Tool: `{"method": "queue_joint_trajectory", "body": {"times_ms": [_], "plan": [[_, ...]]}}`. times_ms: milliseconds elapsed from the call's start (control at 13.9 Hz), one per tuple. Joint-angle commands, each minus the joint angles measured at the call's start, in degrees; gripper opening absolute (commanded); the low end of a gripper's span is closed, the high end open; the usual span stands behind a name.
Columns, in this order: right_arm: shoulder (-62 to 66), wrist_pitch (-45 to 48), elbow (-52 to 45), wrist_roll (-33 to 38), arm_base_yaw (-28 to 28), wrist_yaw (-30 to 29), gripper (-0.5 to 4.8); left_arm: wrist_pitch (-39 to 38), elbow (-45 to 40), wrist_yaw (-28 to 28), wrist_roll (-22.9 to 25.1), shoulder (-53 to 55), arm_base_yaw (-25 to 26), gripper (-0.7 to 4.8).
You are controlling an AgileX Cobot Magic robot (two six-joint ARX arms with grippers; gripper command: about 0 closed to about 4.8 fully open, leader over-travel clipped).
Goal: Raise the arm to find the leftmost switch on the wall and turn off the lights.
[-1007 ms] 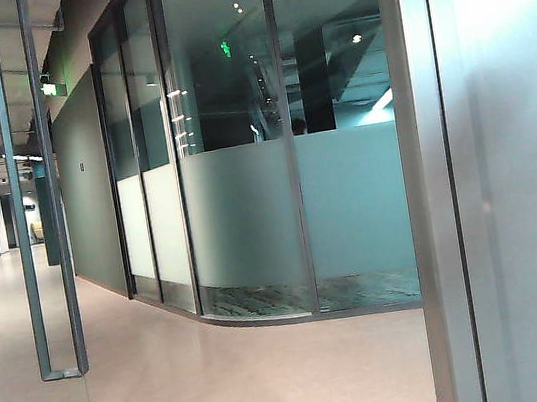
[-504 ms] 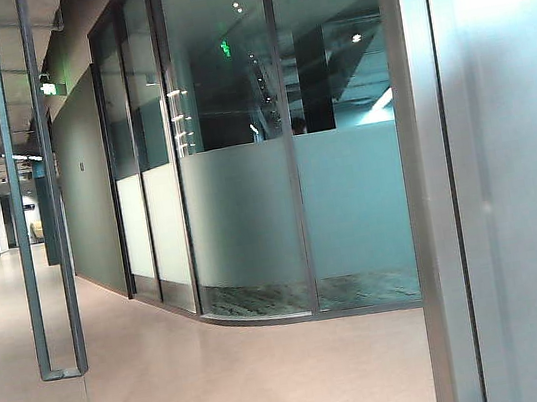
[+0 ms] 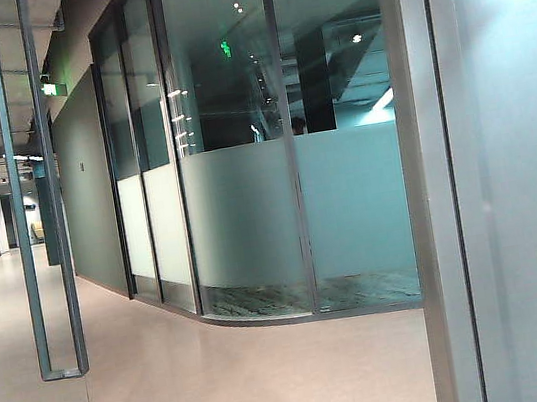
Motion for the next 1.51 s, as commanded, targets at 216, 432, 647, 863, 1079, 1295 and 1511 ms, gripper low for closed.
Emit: {"method": "queue_joint_trajectory", "body": {"times_ms": [216,432,647,863,1079,1295,1511], "plan": [[21.5,-1.1,26.6,1.5,0.1,-1.1,-0.01,2.1,22.9,3.6,5.4,23.8,0.0,-0.05],[33.5,-7.6,42.3,4.4,0.1,-7.1,-0.01,2.5,32.4,4.2,7.7,34.4,0.0,-0.05],[45.6,-12.5,56.4,7.6,0.2,-12.5,-0.01,-4.8,43.3,3.7,8.5,45.4,0.0,-0.05],[50.6,-12.4,61.0,8.0,0.1,-15.3,-0.01,-7.2,48.8,4.9,8.3,51.2,0.0,-0.05],[51.5,-12.2,61.2,8.0,0.1,-15.6,-0.01,-7.1,49.5,20.3,6.8,51.5,-1.6,-0.05],[52.2,-11.9,61.2,8.0,0.2,-17.5,-0.01,-2.5,49.5,40.6,-2.0,51.6,-4.2,-0.06],[53.1,-11.3,61.2,8.1,0.2,-18.8,-0.01,3.6,49.5,52.7,-15.3,51.5,-11.3,-0.05]]}}
